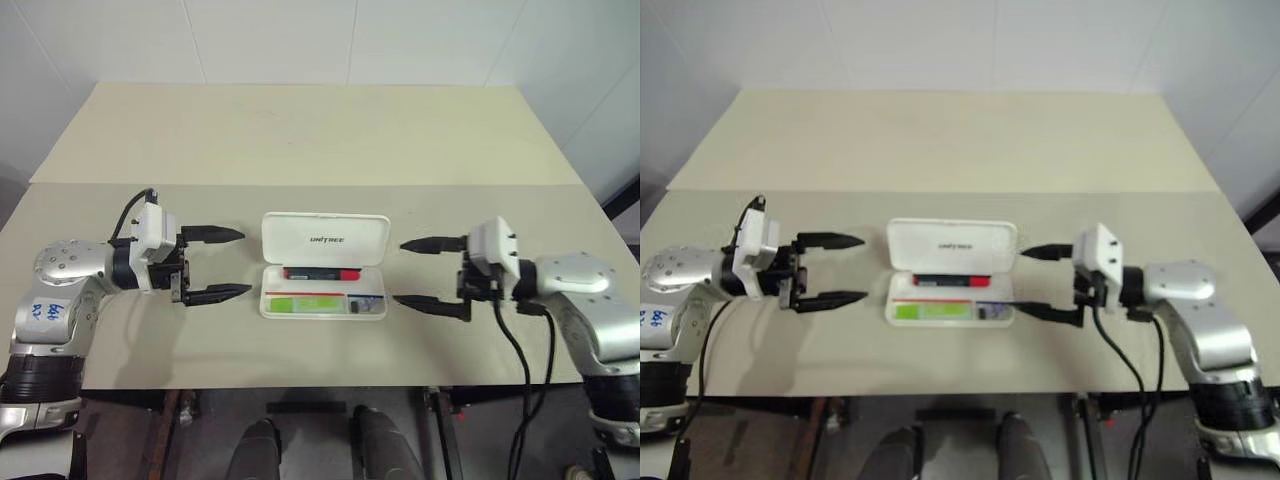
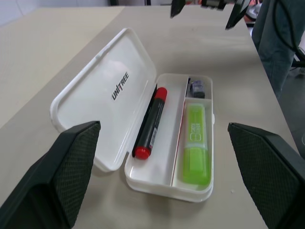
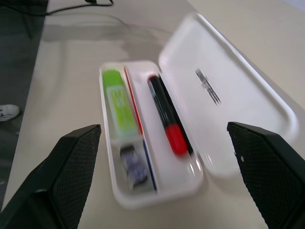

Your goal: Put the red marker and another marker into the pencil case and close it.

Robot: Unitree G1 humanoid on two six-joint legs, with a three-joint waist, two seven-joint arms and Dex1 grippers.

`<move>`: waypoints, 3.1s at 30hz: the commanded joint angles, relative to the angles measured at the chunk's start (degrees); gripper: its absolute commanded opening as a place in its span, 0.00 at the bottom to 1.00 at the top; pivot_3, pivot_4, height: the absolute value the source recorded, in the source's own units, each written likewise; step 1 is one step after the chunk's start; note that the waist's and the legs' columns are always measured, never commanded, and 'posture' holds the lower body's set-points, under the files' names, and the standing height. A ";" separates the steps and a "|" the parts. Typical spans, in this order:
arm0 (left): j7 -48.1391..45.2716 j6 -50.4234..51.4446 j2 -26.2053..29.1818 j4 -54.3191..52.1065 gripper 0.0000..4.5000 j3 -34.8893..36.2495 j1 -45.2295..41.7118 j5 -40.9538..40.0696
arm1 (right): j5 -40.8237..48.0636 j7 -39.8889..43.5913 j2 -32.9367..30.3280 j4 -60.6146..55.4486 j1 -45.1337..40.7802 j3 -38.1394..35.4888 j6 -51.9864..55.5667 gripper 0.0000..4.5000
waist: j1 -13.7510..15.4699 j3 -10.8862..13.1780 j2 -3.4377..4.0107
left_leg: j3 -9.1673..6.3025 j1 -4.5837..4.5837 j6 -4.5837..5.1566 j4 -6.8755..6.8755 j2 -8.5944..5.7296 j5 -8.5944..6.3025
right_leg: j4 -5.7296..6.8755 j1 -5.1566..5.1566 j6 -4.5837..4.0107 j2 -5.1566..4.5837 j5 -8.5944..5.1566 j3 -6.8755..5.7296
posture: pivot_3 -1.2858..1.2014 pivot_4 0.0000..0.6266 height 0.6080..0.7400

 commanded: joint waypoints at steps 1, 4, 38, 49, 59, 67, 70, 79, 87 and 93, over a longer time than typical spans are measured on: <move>-0.59 -0.68 0.65 0.97 1.00 2.46 0.52 -1.20 | 2.09 -0.05 -3.36 -2.94 2.34 -6.14 -0.36 0.99 | -0.14 0.00 0.00 | 0.00 0.00 0.00 0.00 0.00 0.00 | -0.01 0.00 -0.01 0.00 0.00 0.00 | 0.52 0.24 1.00; -1.32 -1.46 -0.01 3.01 0.86 2.81 0.17 -1.47 | 1.72 0.24 -5.00 -1.43 3.01 -7.32 -1.05 1.00 | -0.46 0.00 0.00 | 0.01 0.02 0.00 0.01 0.01 0.00 | 0.00 0.00 -0.14 0.00 -0.07 0.00 | 0.52 0.24 1.00; 18.95 -7.17 -12.57 26.22 0.01 -1.87 -14.85 11.25 | 1.35 -4.79 -2.92 -2.33 -0.07 -4.56 -1.84 1.00 | 0.32 0.00 0.00 | 0.01 0.01 0.00 0.00 -0.02 0.01 | -0.04 0.04 0.09 0.01 0.06 0.00 | 0.52 0.24 1.00; 14.67 -7.88 -16.40 27.00 0.01 -4.18 -17.98 10.83 | 1.31 -6.78 -1.63 -3.88 1.52 -4.26 -1.71 1.00 | 0.92 0.00 0.00 | 0.01 -0.01 0.00 0.02 -0.02 0.01 | -0.07 0.04 0.11 0.00 0.07 0.00 | 0.52 0.24 1.00; 0.69 -2.87 -13.06 15.58 0.01 -3.58 -13.18 2.84 | 1.15 -7.39 -0.83 -3.53 1.82 -3.95 -2.02 1.00 | 0.80 0.00 0.00 | 0.01 -0.01 0.00 -0.01 -0.01 0.01 | -0.08 0.04 0.09 0.00 0.07 0.00 | 0.52 0.24 1.00; -6.23 -2.10 -9.00 11.70 0.01 -8.78 -10.56 5.77 | 0.99 -7.77 -0.35 -3.22 1.40 -3.43 -2.30 1.00 | 0.86 0.00 0.01 | 0.01 -0.01 0.00 0.03 -0.02 0.01 | -0.07 0.05 0.07 0.00 0.06 0.00 | 0.52 0.24 1.00; -6.89 -3.63 -8.97 11.79 0.01 -11.61 -9.79 8.13 | 0.96 -8.14 -0.16 -3.28 1.26 -3.48 -2.33 1.00 | 0.90 0.00 0.00 | 0.01 -0.02 0.00 0.02 -0.02 0.01 | -0.09 0.05 0.05 0.00 0.05 0.00 | 0.52 0.24 1.00; -0.15 -3.76 -13.73 17.48 0.01 -16.39 -9.50 14.60 | 0.68 -10.14 1.19 -4.31 1.45 -2.68 -2.38 1.00 | 0.91 -0.02 0.04 | 0.01 0.00 0.00 0.04 -0.02 0.01 | -0.10 0.07 -0.01 -0.01 0.02 0.01 | 0.52 0.24 1.00; -1.47 -4.82 -14.07 16.81 0.01 -20.47 -8.49 17.57 | 0.58 -11.79 2.41 -5.45 1.93 -2.51 -2.15 1.00 | 0.95 -0.22 0.23 | 0.00 0.15 0.02 0.10 -0.02 0.03 | -0.11 0.23 -0.39 -0.01 -0.18 0.01 | 0.52 0.24 1.00; -6.33 -2.04 -10.29 13.62 0.01 -22.91 -9.06 17.46 | 0.28 -12.43 3.46 -5.17 1.94 -2.16 -2.74 1.00 | 0.88 -0.24 0.27 | 0.00 0.16 0.03 0.09 -0.02 0.05 | -0.10 0.25 -0.53 0.00 -0.25 0.01 | 0.52 0.24 1.00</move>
